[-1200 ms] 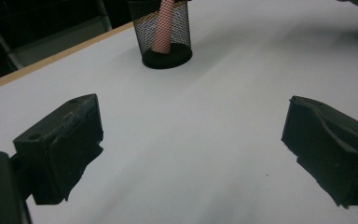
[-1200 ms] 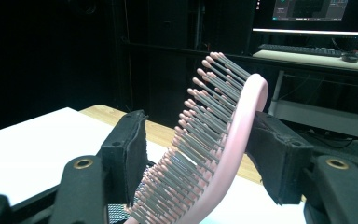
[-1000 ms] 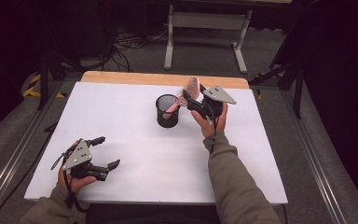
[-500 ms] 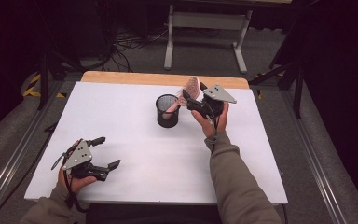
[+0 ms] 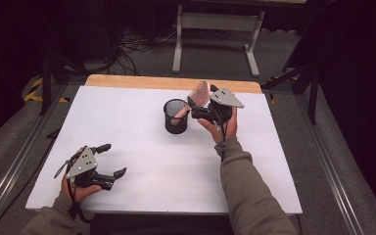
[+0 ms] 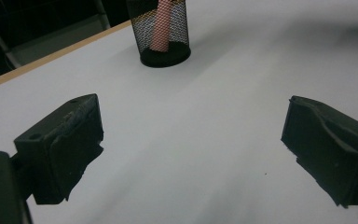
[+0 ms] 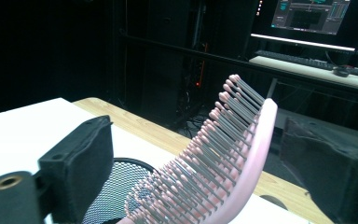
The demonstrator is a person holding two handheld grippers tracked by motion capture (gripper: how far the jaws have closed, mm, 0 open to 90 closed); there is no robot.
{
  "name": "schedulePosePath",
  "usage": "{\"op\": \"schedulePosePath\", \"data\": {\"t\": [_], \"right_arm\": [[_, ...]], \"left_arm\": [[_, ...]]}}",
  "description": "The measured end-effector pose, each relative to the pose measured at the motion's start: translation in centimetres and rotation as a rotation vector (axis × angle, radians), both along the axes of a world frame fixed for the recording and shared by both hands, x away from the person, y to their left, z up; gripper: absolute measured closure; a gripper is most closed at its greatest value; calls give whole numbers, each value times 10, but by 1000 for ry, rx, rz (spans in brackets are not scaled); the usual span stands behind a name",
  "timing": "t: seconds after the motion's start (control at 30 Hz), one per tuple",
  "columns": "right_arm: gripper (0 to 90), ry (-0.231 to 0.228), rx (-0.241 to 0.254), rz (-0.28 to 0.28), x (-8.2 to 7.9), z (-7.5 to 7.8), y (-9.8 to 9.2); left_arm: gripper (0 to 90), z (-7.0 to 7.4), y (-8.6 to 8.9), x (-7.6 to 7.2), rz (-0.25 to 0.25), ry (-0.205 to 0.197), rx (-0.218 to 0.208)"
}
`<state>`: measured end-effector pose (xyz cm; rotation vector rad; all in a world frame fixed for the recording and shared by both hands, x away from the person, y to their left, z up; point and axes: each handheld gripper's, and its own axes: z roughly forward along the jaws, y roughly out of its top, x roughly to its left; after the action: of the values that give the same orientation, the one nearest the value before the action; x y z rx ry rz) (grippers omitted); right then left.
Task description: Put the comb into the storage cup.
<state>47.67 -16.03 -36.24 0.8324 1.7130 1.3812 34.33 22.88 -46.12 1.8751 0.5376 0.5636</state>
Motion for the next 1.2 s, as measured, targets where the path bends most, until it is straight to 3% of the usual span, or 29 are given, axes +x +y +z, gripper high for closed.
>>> {"op": "schedulePosePath", "data": {"t": [0.17,0.3,0.47,0.67,1.2], "right_arm": [[65,-13,-4,0,-1,2,1],[42,-9,7,31,-2,4,1],[21,-1,-33,23,-3,5,2],[33,-28,-17,23,-9,9,0],[60,-59,-70,49,-27,15,-2]], "left_arm": [[61,0,0,0,-2,2,0],[60,0,0,0,-3,2,1],[59,0,0,0,-4,3,-2],[59,0,0,0,-5,5,0],[58,0,-1,1,-5,7,2]]}}
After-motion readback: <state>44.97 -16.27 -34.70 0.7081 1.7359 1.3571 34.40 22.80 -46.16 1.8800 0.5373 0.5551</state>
